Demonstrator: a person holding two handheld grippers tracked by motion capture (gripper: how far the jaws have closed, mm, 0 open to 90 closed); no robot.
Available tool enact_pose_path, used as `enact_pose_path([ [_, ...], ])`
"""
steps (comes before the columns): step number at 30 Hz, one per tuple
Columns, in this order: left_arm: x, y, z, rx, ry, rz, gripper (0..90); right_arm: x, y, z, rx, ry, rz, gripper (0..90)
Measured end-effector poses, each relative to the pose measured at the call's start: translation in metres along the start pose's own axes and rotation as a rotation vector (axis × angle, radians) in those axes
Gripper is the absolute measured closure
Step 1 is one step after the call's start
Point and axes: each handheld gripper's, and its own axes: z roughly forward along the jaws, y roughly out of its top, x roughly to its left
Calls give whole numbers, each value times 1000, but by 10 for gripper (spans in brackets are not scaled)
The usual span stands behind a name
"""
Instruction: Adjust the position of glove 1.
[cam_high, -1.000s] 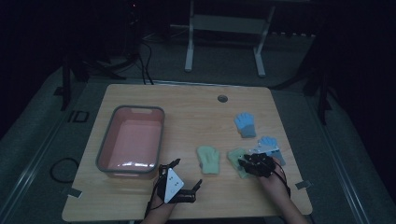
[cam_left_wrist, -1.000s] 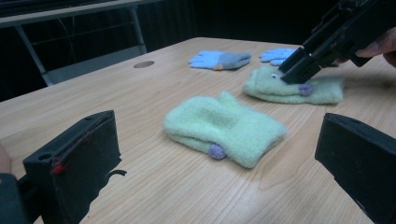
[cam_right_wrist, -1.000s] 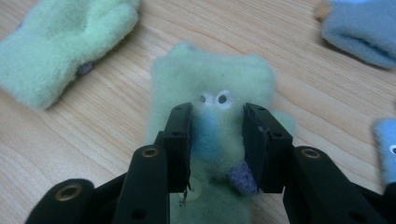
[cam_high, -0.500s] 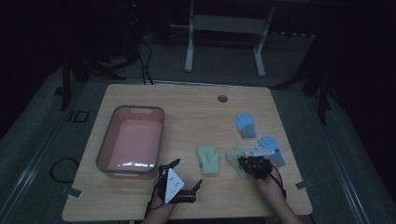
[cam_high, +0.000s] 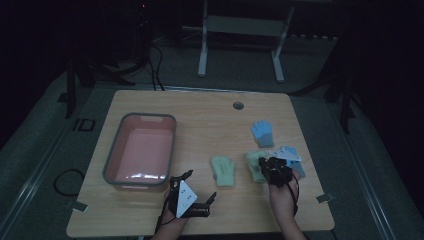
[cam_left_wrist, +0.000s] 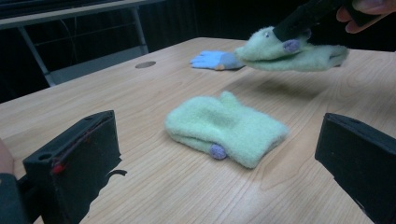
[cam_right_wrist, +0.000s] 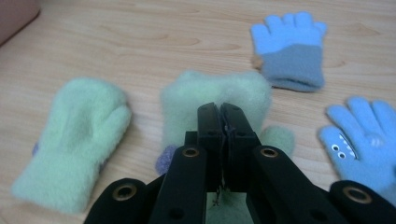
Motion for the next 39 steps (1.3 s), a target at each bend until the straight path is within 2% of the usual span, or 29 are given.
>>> enact_pose_path([
  [2,0,0,0,-3,-3,-2,1,2,0,1,0,-28,5,875],
  [8,0,0,0,-2,-8,1,1,5,-10,12,26,-43,55,875],
  [12,1,0,0,-4,-12,-4,1,6,-17,23,47,-62,51,874],
  [19,1,0,0,-2,-15,-7,1,1,-27,38,77,-55,68,861],
  [22,1,0,0,-2,-16,-8,1,-3,-28,38,77,-30,78,844],
  [24,1,0,0,0,-17,-5,1,-5,-27,35,74,-7,71,799],
  [29,1,0,0,0,-19,-5,1,-20,-16,20,50,40,19,726],
  [31,1,0,1,1,-19,-5,1,-29,-9,14,37,81,6,711],
  [33,1,0,1,1,-18,-3,1,-37,-4,10,32,100,-18,701],
  [34,1,0,1,1,-18,-3,1,-42,-2,7,25,135,-26,678],
  [39,0,0,1,2,-16,-3,1,-50,0,3,37,195,-56,664],
])
